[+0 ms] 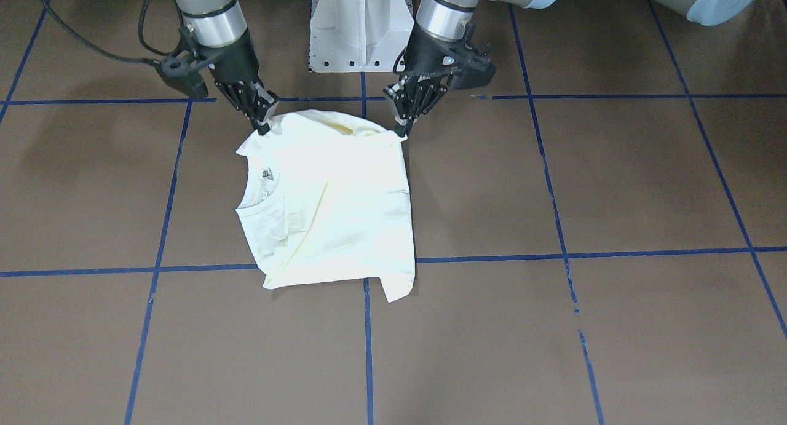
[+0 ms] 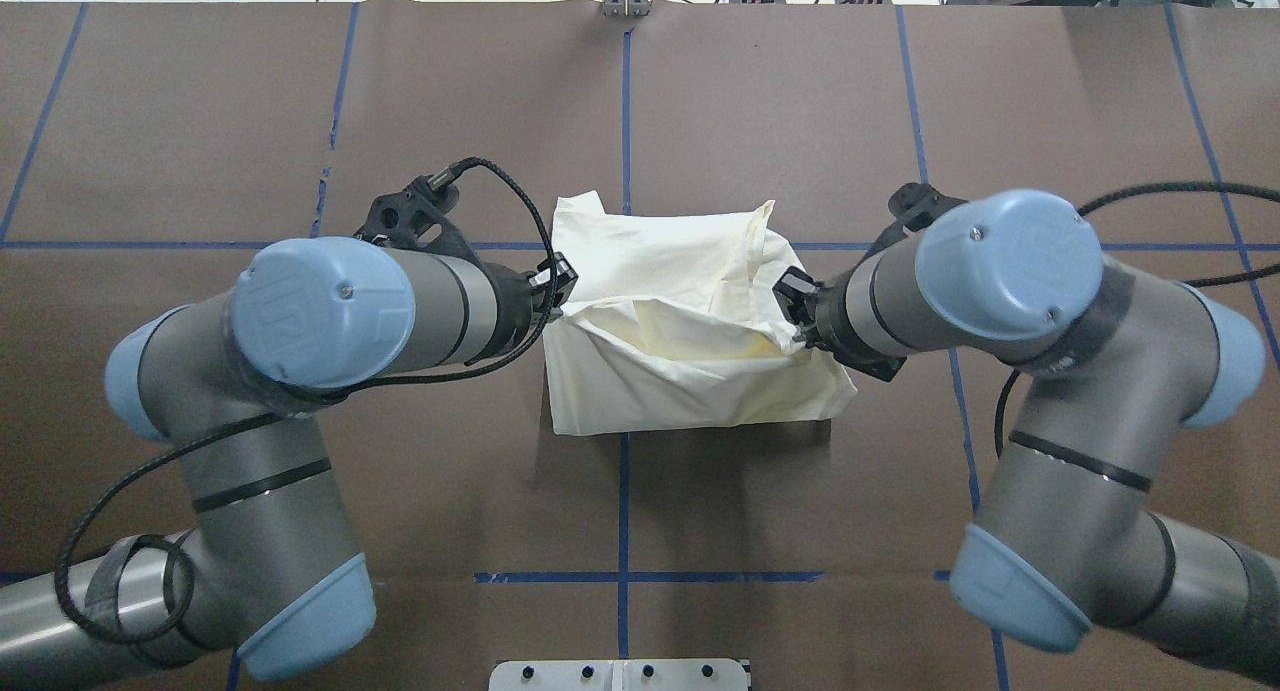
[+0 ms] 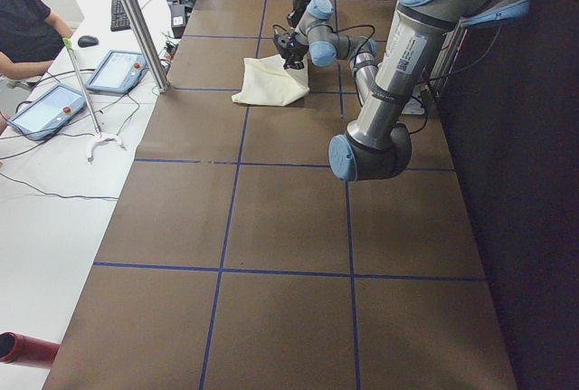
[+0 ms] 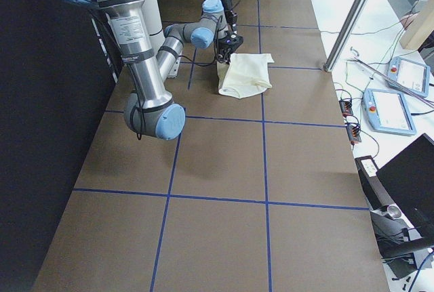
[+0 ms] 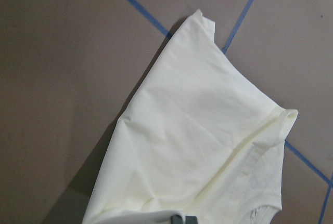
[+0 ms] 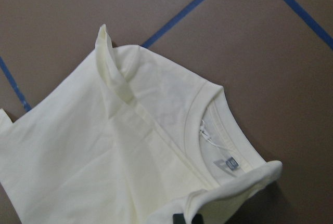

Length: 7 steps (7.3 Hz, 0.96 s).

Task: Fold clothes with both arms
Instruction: 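Lift the near edge with both grippers and fold it toward the far edge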

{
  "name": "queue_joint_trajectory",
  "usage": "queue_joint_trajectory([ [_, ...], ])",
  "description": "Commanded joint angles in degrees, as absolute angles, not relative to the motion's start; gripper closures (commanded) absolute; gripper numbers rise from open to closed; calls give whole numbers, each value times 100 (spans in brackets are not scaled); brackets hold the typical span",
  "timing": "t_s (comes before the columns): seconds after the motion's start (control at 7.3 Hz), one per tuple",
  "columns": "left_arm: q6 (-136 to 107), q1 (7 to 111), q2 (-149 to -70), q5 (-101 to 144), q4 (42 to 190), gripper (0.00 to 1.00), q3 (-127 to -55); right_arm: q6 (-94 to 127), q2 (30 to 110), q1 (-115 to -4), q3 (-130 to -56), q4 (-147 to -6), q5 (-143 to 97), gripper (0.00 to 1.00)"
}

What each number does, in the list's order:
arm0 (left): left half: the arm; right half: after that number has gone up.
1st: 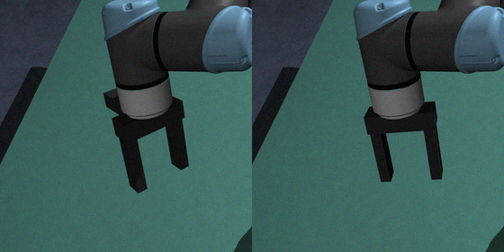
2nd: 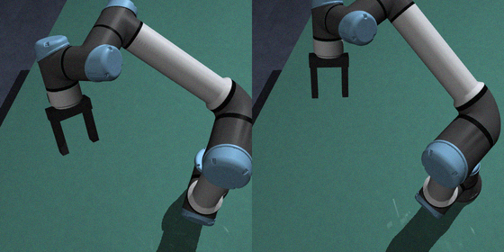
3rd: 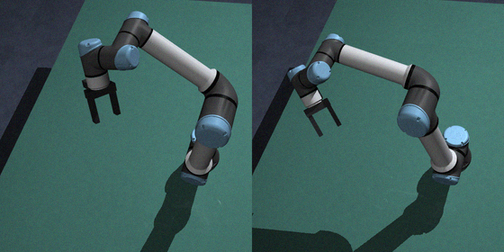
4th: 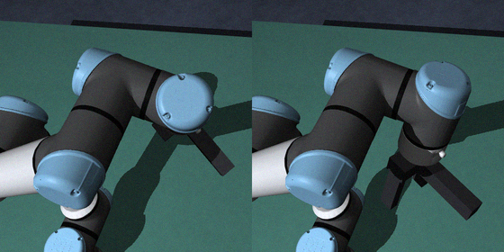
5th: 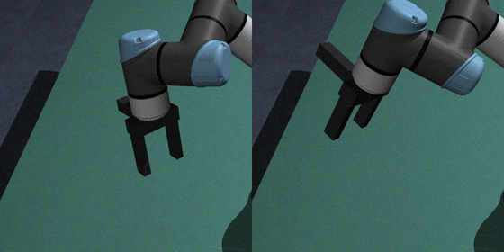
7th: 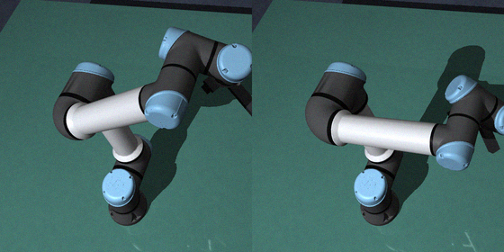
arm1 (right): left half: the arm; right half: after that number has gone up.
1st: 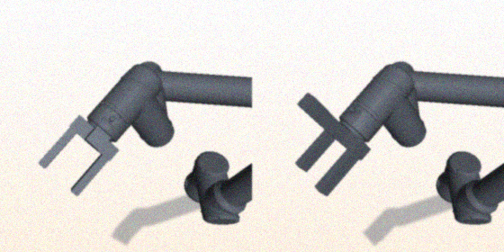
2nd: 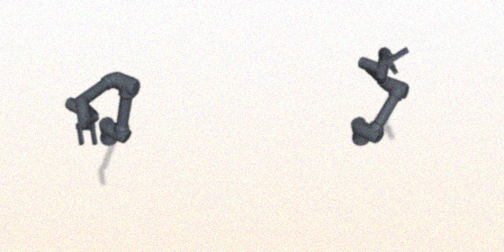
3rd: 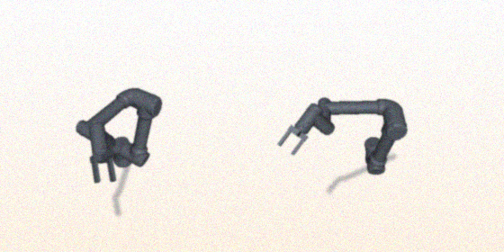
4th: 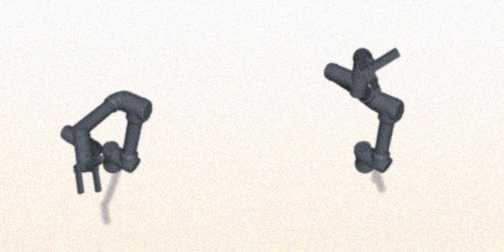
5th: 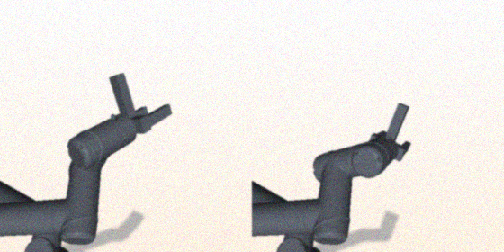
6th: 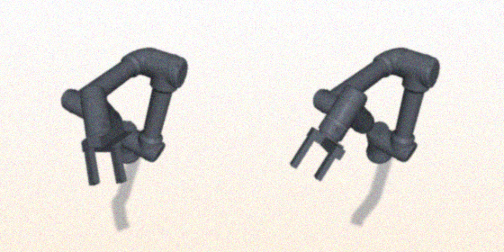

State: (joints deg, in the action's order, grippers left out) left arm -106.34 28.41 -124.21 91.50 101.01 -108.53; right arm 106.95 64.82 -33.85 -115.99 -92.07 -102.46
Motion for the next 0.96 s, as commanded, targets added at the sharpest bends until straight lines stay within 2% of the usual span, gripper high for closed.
queue_joint_trajectory([
  [0.0,-10284,3119,-12647,9141,10720,100,-9874,10354,5987,-3779,-10612,-9176,-10433,100],
  [0.27,-10011,3164,-12770,9114,10968,100,-9406,10021,5434,-3849,-9629,-9167,-10468,100],
  [0.41,-9932,3164,-12910,9114,11256,100,-8961,9889,5406,-3858,-9441,-9141,-10546,100],
  [0.82,-9284,3418,-13017,9105,12362,100,-7949,9476,5301,-3876,-8442,-7932,-10547,100],
])
